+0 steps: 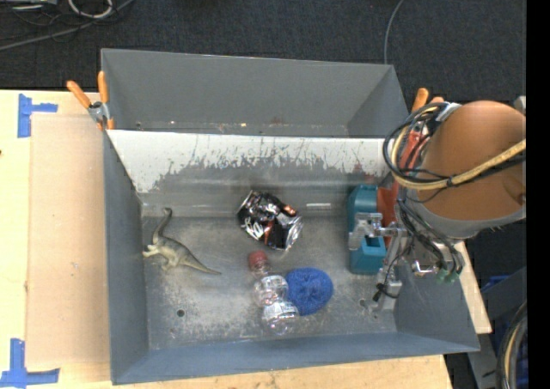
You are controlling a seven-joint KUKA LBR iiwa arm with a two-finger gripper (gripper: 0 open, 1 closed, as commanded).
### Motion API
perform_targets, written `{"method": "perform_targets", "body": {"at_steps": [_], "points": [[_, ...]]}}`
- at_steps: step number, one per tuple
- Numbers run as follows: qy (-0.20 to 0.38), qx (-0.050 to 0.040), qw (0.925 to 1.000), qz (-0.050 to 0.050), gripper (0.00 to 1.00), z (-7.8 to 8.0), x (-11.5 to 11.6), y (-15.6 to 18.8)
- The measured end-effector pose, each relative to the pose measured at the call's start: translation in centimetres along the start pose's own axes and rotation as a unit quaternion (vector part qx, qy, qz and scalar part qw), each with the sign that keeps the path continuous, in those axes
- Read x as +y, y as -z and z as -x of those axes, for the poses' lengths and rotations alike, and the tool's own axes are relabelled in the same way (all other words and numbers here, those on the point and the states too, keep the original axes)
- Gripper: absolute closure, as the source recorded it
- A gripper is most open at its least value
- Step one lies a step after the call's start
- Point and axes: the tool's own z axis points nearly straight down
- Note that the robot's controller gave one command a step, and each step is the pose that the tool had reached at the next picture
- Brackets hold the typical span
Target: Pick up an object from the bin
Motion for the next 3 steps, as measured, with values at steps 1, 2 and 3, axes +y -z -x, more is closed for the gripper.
{"method": "perform_targets", "body": {"at_steps": [1, 2, 3], "points": [[0.001, -0.0039, 1.0000, 0.000, 0.00, 0.1, 0.0, 0.4], [0.086, -0.0015, 0.9963, 0.000, 0.00, 1.8, 4.0, -6.7], [0.095, -0.0033, 0.9955, -0.001, 0.00, 0.1, 5.0, -6.8]]}}
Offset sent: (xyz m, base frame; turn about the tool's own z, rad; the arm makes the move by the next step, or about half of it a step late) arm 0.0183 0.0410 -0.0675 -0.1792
